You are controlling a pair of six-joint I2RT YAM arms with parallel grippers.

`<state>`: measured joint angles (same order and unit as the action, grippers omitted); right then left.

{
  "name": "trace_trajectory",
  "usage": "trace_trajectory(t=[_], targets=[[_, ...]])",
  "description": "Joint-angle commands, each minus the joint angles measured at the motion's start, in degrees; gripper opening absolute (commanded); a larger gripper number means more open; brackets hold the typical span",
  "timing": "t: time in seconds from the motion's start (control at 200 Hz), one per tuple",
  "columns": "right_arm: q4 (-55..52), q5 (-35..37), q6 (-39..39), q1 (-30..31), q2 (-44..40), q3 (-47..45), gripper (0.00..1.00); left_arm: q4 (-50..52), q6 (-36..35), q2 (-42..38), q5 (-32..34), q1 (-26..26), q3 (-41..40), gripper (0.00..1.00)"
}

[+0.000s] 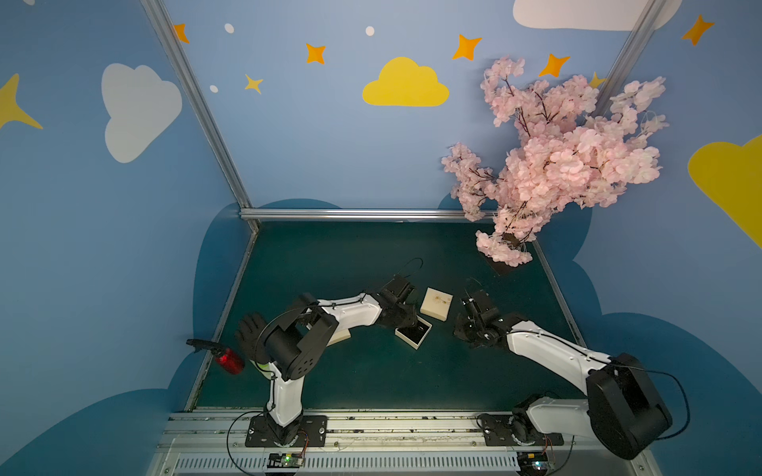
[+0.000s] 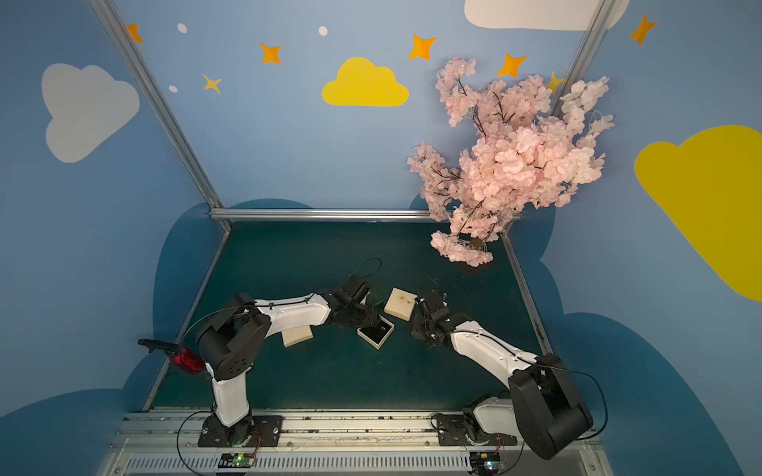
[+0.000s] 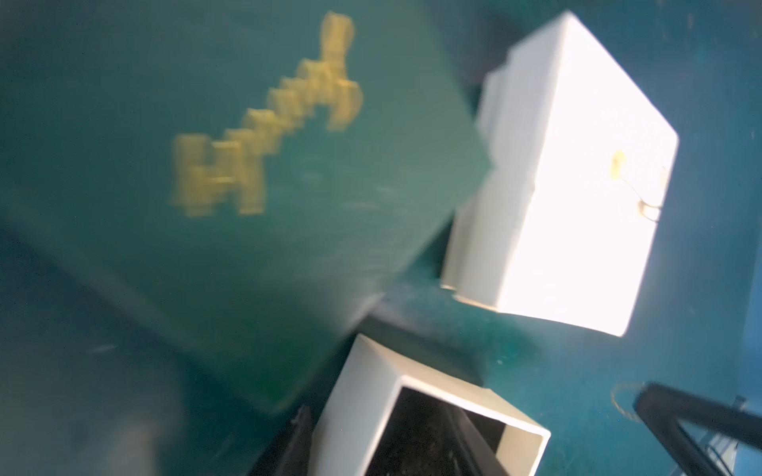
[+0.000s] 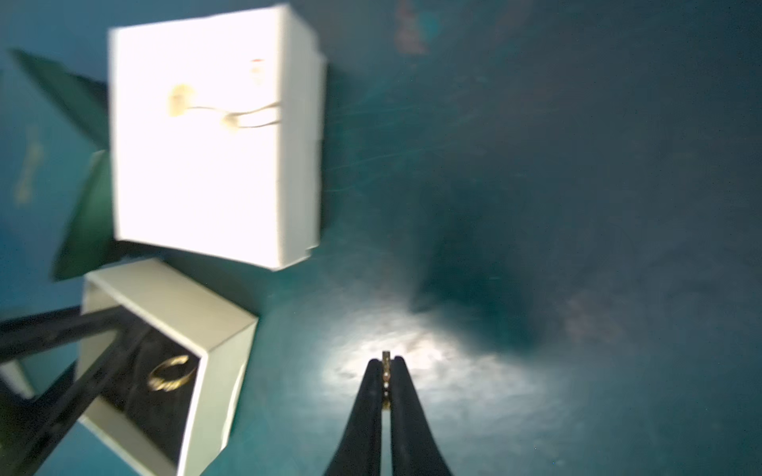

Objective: Take the rings out of the lift-off lid box
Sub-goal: Move the jewelry box to the center of the board.

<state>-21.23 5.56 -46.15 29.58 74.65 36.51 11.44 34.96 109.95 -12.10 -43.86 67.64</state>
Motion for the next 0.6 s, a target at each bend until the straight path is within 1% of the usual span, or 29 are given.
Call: trace_trajectory(t=[0.0, 0.055, 0.135, 0.17, 0.185, 0.225, 0.28, 0.295, 0.416, 0.511, 0.561, 0.596], targets=[[-1.64, -0.59, 1.97, -1.43, 0.77, -0.64, 0.11, 1.84, -2.92, -0.71, -1.28, -0.22, 1.53, 0.54], [-1.30, -1.07, 2.40, -2.03, 1.51, -0.59, 0.11, 1.99, -3.50, -1.37, -0.77, -0.26, 1.77, 0.54], [-0.76, -1.90, 2.88, -2.49, 2.52, -0.47, 0.15, 3.31, -4.31, -2.22, -0.46, -0.27, 2.32, 0.56], [-0.47, -2.24, 2.95, -2.63, 3.05, -0.35, 0.20, 4.01, -4.62, -2.48, -0.49, -0.25, 2.56, 0.57], [-0.39, -2.39, 2.99, -2.75, 3.24, -0.36, 0.22, 4.29, -4.68, -2.66, 1.15, -0.31, 2.66, 0.57], [-0.27, -3.02, 3.07, -2.81, 3.81, -0.30, 0.26, 5.08, -4.73, -3.12, 1.83, -0.25, 2.72, 0.59], [-0.45, -3.59, 3.17, -2.86, 4.35, -0.04, 0.35, 5.65, -4.46, -4.25, 2.45, -0.30, 2.19, 0.60], [-0.47, -3.67, 3.17, -2.85, 4.43, 0.04, 0.38, 5.60, -4.34, -4.66, 2.57, -0.27, 1.82, 0.61], [-1.14, -3.82, 3.22, -2.86, 3.28, -0.39, 0.53, 4.80, -2.98, -8.72, 3.79, -0.22, -1.64, 0.66], [-3.07, -2.86, 3.59, -2.65, 1.28, -0.64, 0.61, 5.37, -2.52, -12.64, 5.94, -0.20, -3.90, 0.72], [-4.07, -2.30, 3.74, -2.59, -0.18, -0.74, 0.65, 5.43, -2.36, -14.90, 7.21, -0.24, -5.43, 0.73], [-4.57, -1.99, 3.79, -2.55, -1.20, -0.92, 0.67, 5.49, -2.35, -16.40, 8.09, -0.18, -6.55, 0.73]])
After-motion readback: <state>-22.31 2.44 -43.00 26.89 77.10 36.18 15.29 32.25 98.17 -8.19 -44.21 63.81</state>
